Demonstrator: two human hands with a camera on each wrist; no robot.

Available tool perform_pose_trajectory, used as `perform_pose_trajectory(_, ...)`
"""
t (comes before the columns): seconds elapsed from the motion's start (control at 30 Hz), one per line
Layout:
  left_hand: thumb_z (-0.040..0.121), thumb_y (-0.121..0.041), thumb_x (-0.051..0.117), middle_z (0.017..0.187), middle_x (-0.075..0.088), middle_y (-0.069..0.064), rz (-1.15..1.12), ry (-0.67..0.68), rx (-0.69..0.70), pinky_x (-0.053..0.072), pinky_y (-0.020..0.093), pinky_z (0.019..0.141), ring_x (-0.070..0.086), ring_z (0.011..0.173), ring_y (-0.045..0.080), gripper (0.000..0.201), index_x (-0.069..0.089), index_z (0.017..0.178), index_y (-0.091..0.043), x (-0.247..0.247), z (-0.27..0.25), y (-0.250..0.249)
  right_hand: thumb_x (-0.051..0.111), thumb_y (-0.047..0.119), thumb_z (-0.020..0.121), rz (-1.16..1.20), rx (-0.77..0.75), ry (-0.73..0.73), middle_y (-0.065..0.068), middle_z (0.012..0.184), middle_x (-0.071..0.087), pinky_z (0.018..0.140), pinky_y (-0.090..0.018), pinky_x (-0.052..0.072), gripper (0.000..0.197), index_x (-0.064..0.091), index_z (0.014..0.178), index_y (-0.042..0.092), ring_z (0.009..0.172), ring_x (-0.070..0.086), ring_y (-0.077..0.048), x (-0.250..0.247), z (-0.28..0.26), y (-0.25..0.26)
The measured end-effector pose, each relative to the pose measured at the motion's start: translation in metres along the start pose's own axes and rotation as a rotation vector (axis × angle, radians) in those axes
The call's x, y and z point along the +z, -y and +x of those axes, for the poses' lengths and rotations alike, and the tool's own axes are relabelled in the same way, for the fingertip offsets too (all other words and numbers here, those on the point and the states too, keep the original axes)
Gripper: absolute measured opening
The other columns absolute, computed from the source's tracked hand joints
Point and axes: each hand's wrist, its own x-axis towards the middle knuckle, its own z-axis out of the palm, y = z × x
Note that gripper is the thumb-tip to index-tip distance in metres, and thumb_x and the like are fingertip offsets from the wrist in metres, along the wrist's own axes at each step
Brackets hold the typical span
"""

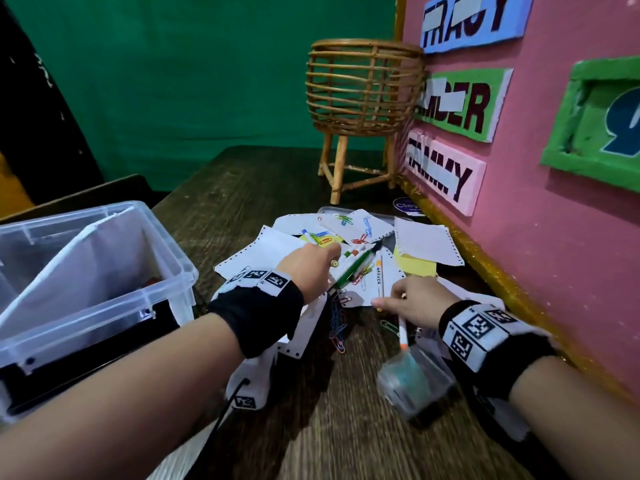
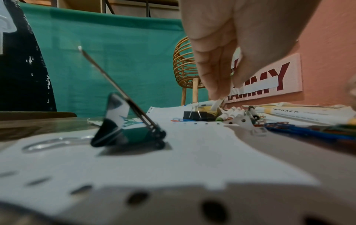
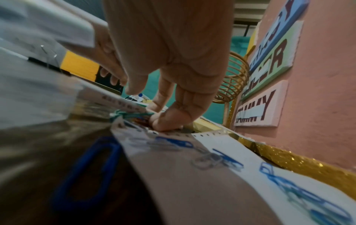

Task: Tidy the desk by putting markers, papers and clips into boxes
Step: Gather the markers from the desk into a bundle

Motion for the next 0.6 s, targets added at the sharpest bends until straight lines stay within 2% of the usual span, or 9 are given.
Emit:
perform_pose_trajectory(0.1, 0.089, -0.004, 0.045, 0.113, 0.060, 0.014, -0.042, 0.032, 0.046, 0.045, 0.033, 0.077, 0.058, 0.100, 0.031, 0.027, 0.055, 0.112, -0.013, 0.002, 0.001, 0.000, 0.065, 0.043, 0.080, 0.009, 0.030, 0.000, -0.002, 0.073, 0.055, 0.063, -0.027, 0.041, 0.036, 0.048, 0.066, 0.015, 0.075, 0.054, -0.018, 0.001, -0.001, 0.001)
perform_pose_trajectory(0.17, 0.088, -0.003, 0.046, 0.119, 0.057, 0.013, -0.070, 0.076, 0.053, 0.047, 0.036, 0.085, 0.056, 0.106, 0.030, 0.034, 0.054, 0.119, -0.013, 0.004, 0.001, 0.000, 0.068, 0.029, 0.080, 0.025, 0.054, -0.004, 0.000, 0.071, 0.056, 0.056, -0.025, 0.040, 0.029, 0.047, 0.064, 0.017, 0.068, 0.054, -0.015, 0.001, 0.000, 0.000)
perform_pose_trajectory(0.2, 0.088, -0.003, 0.046, 0.121, 0.056, 0.013, -0.089, 0.090, 0.067, 0.048, 0.036, 0.087, 0.055, 0.109, 0.029, 0.037, 0.052, 0.123, -0.013, 0.005, 0.002, -0.001, 0.066, 0.021, 0.081, 0.023, 0.056, -0.016, -0.002, 0.076, 0.060, 0.057, -0.024, 0.041, 0.024, 0.049, 0.065, 0.017, 0.070, 0.055, -0.015, 0.001, 0.000, 0.000)
perform_pose_trajectory(0.27, 0.089, -0.008, 0.047, 0.123, 0.054, 0.011, -0.102, 0.108, 0.117, 0.046, 0.032, 0.085, 0.055, 0.109, 0.026, 0.037, 0.050, 0.126, -0.014, 0.006, 0.002, -0.005, 0.059, 0.009, 0.081, 0.010, 0.069, -0.065, -0.010, 0.093, 0.062, 0.065, -0.026, 0.039, 0.010, 0.051, 0.078, 0.014, 0.083, 0.056, -0.023, 0.000, 0.002, -0.001)
perform_pose_trajectory(0.3, 0.090, -0.013, 0.049, 0.123, 0.054, 0.010, -0.100, 0.116, 0.152, 0.045, 0.029, 0.083, 0.055, 0.108, 0.025, 0.037, 0.049, 0.127, -0.015, 0.007, 0.003, -0.008, 0.055, 0.005, 0.082, 0.024, 0.082, -0.095, -0.012, 0.095, 0.059, 0.066, -0.027, 0.037, 0.010, 0.050, 0.089, 0.010, 0.085, 0.053, -0.027, 0.000, 0.002, 0.000)
perform_pose_trajectory(0.37, 0.090, -0.030, 0.053, 0.122, 0.053, 0.008, -0.099, 0.150, 0.212, 0.043, 0.028, 0.083, 0.055, 0.107, 0.023, 0.040, 0.049, 0.127, -0.015, 0.009, 0.006, -0.016, 0.049, 0.001, 0.083, 0.066, 0.115, -0.146, -0.012, 0.083, 0.049, 0.057, -0.028, 0.034, 0.024, 0.037, 0.104, 0.005, 0.080, 0.048, -0.029, 0.000, 0.002, 0.000)
perform_pose_trajectory(0.43, 0.089, -0.041, 0.052, 0.118, 0.054, 0.009, -0.096, 0.166, 0.218, 0.044, 0.031, 0.086, 0.054, 0.106, 0.024, 0.042, 0.052, 0.122, -0.015, 0.014, 0.014, -0.025, 0.047, 0.000, 0.085, 0.107, 0.154, -0.203, -0.011, 0.075, 0.044, 0.048, -0.030, 0.028, 0.028, 0.028, 0.105, 0.003, 0.077, 0.047, -0.030, 0.000, 0.002, 0.000)
perform_pose_trajectory(0.5, 0.089, -0.040, 0.052, 0.116, 0.056, 0.011, -0.079, 0.165, 0.160, 0.045, 0.034, 0.090, 0.055, 0.107, 0.026, 0.037, 0.056, 0.115, -0.013, 0.020, 0.023, -0.035, 0.046, 0.000, 0.085, 0.143, 0.187, -0.250, -0.017, 0.085, 0.048, 0.056, -0.031, 0.034, 0.032, 0.028, 0.112, -0.001, 0.077, 0.047, -0.031, -0.001, 0.003, -0.001)
perform_pose_trajectory(0.6, 0.090, -0.022, 0.050, 0.117, 0.059, 0.015, 0.032, 0.205, 0.049, 0.050, 0.038, 0.091, 0.057, 0.108, 0.030, 0.030, 0.054, 0.115, -0.006, 0.024, 0.032, -0.045, 0.045, 0.001, 0.085, 0.230, 0.180, -0.321, -0.025, 0.100, 0.056, 0.065, -0.033, 0.036, 0.036, 0.027, 0.116, -0.003, 0.081, 0.052, -0.035, -0.001, 0.004, -0.001)
